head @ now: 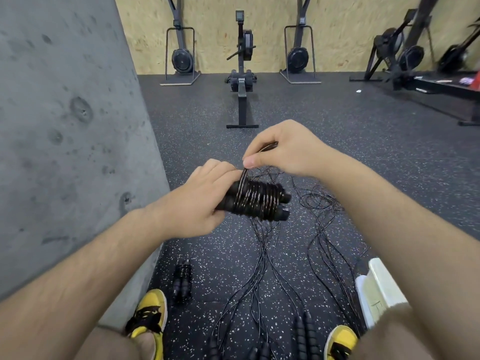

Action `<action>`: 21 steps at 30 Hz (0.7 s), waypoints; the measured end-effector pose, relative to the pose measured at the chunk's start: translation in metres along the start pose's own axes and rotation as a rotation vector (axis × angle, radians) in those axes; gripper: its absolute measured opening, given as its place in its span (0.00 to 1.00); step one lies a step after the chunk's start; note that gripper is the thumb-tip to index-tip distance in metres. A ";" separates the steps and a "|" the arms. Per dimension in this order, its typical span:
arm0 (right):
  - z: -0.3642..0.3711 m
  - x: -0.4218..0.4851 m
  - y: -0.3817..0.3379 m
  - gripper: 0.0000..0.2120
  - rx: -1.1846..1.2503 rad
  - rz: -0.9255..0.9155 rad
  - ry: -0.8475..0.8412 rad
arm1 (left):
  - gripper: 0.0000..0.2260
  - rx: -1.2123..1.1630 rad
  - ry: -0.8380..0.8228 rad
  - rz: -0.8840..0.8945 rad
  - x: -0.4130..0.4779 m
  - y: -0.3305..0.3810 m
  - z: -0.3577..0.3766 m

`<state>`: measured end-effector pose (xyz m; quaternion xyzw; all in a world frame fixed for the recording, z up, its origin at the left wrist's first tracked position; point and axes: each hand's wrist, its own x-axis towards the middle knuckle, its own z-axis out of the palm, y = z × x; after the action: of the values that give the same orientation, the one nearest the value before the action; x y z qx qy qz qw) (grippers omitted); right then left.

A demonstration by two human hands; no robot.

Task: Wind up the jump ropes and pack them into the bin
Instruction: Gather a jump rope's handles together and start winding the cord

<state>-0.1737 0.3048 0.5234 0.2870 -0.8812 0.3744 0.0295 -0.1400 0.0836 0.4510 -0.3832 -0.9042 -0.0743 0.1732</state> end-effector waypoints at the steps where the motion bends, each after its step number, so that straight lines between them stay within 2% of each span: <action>1: -0.002 0.001 0.004 0.02 0.056 0.018 -0.016 | 0.30 -0.028 0.006 0.003 -0.001 0.003 -0.001; 6: -0.001 0.000 0.014 0.04 0.284 0.052 -0.062 | 0.28 -0.132 0.088 -0.034 0.000 0.014 -0.008; 10: 0.005 -0.006 0.024 0.05 0.507 0.161 -0.099 | 0.38 -0.236 0.156 -0.127 0.000 0.025 -0.012; 12: 0.016 -0.011 0.022 0.09 0.501 0.182 -0.113 | 0.41 -0.333 0.169 -0.236 0.000 0.030 -0.012; 13: 0.024 -0.012 0.020 0.09 0.537 0.207 -0.093 | 0.39 -0.393 0.200 -0.270 0.001 0.029 -0.011; 16: 0.045 -0.007 0.013 0.06 0.867 0.279 -0.001 | 0.26 -0.488 0.375 -0.303 0.006 0.022 -0.006; 17: 0.051 -0.004 0.012 0.06 0.870 0.281 0.047 | 0.22 -0.490 0.421 -0.332 0.007 0.020 -0.004; 19: 0.060 -0.001 0.006 0.09 0.704 0.260 0.109 | 0.17 -0.514 0.492 -0.428 0.010 0.016 -0.004; 21: 0.067 -0.005 -0.004 0.13 0.488 0.229 0.159 | 0.21 -0.593 0.530 -0.504 0.012 0.014 -0.005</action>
<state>-0.1567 0.2601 0.4767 0.1542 -0.7865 0.5979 -0.0140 -0.1363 0.1001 0.4597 -0.1526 -0.8335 -0.4643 0.2577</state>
